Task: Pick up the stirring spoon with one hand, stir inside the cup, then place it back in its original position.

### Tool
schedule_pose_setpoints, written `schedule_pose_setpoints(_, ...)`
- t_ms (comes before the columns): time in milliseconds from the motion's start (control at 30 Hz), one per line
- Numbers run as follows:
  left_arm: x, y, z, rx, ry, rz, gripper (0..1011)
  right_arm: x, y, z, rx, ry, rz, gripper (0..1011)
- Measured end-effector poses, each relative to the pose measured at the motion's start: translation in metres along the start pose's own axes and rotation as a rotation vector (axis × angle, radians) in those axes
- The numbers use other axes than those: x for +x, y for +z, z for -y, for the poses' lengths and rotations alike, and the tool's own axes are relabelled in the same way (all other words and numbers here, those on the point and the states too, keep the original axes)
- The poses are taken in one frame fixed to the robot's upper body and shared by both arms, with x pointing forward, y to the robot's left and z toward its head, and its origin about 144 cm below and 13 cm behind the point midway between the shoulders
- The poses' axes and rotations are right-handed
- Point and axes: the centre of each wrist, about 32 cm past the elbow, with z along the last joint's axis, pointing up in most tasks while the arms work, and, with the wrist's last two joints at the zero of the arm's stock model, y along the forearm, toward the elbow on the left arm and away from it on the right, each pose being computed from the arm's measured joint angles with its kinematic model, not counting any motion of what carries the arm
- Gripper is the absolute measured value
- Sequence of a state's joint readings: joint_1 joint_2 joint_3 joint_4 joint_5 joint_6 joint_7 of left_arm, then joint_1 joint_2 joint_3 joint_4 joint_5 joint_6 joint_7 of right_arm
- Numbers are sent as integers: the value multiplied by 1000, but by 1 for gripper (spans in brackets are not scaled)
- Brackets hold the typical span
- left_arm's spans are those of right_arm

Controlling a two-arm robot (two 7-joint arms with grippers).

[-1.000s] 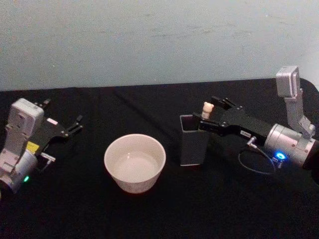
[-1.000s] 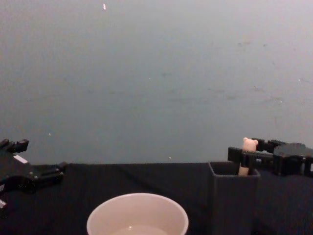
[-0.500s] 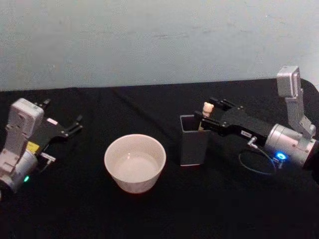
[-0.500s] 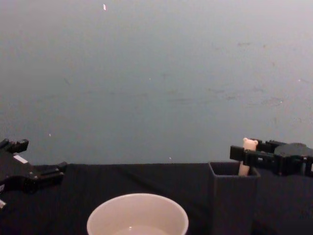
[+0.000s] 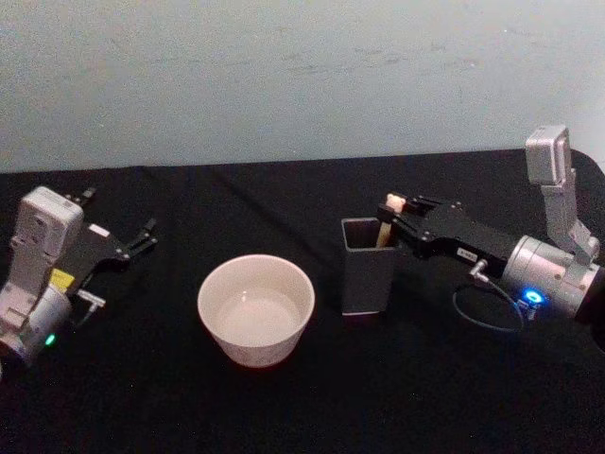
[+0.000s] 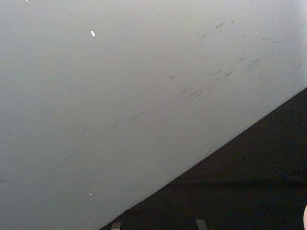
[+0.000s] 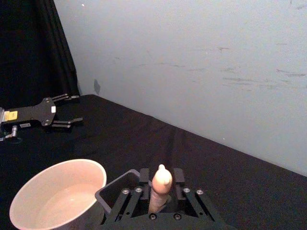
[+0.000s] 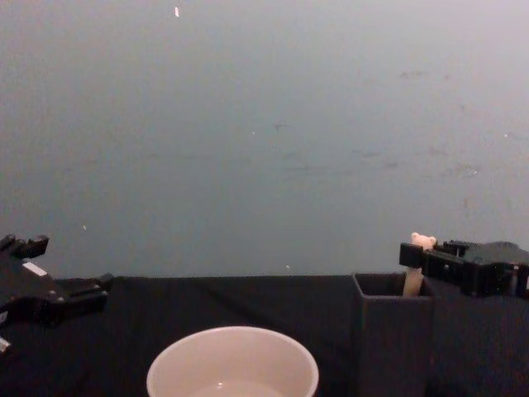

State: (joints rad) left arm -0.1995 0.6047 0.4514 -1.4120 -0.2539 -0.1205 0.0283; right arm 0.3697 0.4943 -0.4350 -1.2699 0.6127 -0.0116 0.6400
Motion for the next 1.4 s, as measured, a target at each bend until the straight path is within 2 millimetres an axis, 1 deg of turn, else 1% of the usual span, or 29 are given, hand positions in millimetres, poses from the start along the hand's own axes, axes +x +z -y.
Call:
schedule_pose_setpoints(33, 0, 0, 0, 0, 0, 0, 1001, 0, 0, 0, 0, 0, 0, 279)
schedule_pose_setpoints(67, 0, 0, 0, 0, 0, 0, 1001, 0, 0, 0, 0, 0, 0, 279)
schedule_pose_setpoints(133, 0, 0, 0, 0, 0, 0, 1001, 0, 0, 0, 0, 0, 0, 229)
schedule_pose_setpoints(200, 0, 0, 0, 0, 0, 0, 1002, 0, 0, 0, 0, 0, 0, 214)
schedule_pose_setpoints(600, 0, 0, 0, 0, 0, 0, 1001, -1, 0, 0, 4, 3, 4, 214)
schedule_pose_setpoints(867, 0, 0, 0, 0, 0, 0, 1001, -7, 11, 0, 47, 10, 66, 214)
schedule_pose_setpoints(1033, 0, 0, 0, 0, 0, 0, 1001, -11, 23, 1, 89, 17, 149, 215)
schedule_pose_setpoints(1400, 0, 0, 0, 0, 0, 0, 1001, -13, 45, 2, 169, 31, 230, 214)
